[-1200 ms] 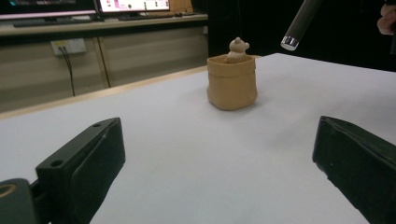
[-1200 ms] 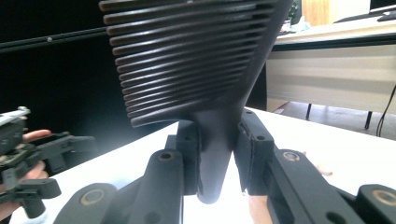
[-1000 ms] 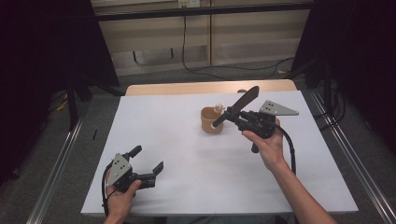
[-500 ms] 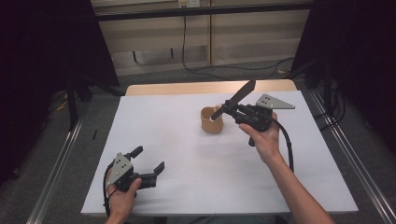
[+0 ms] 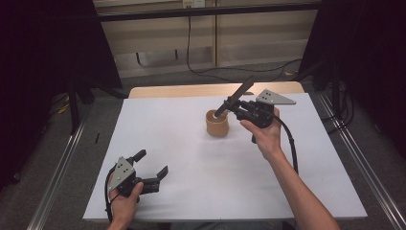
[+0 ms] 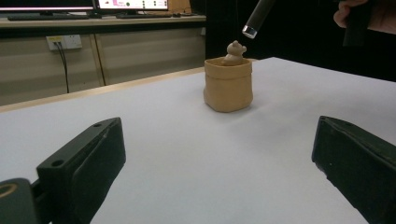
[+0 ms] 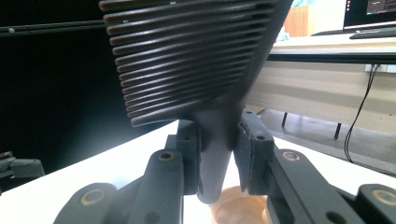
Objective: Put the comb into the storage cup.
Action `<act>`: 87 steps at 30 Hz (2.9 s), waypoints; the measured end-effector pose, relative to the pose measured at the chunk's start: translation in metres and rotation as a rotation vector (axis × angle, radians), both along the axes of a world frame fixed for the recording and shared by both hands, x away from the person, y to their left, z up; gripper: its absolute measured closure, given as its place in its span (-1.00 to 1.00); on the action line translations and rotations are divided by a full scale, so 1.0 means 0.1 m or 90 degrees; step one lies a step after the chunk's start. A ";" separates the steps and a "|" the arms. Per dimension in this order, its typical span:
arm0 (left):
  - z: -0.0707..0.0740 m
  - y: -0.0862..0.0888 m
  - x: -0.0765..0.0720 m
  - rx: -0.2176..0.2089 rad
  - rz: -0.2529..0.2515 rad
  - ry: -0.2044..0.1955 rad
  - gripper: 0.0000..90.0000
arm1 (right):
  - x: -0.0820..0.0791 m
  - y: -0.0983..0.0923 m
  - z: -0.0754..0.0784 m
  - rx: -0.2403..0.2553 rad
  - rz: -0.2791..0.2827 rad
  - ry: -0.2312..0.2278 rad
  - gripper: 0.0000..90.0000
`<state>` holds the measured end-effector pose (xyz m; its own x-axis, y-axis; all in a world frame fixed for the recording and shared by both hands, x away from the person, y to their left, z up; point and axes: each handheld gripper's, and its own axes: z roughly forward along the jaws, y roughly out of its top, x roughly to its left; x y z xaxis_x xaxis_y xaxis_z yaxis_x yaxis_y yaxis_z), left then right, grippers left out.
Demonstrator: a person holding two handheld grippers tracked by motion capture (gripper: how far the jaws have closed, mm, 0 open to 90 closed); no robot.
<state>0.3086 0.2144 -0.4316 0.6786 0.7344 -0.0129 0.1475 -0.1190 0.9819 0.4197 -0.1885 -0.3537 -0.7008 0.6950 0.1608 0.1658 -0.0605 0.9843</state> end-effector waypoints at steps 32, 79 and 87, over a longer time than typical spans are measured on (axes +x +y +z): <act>-0.01 0.01 0.04 0.004 -0.011 0.010 -0.94 | 0.24 -0.01 -0.16 -0.031 -0.037 0.021 0.62; -0.02 -0.07 0.02 0.026 -0.030 0.015 -0.94 | 0.29 0.12 -0.47 -0.084 -0.025 0.051 0.62; -0.03 -0.08 0.03 0.031 -0.029 0.016 -0.94 | 0.30 0.13 -0.51 -0.090 -0.027 0.057 0.62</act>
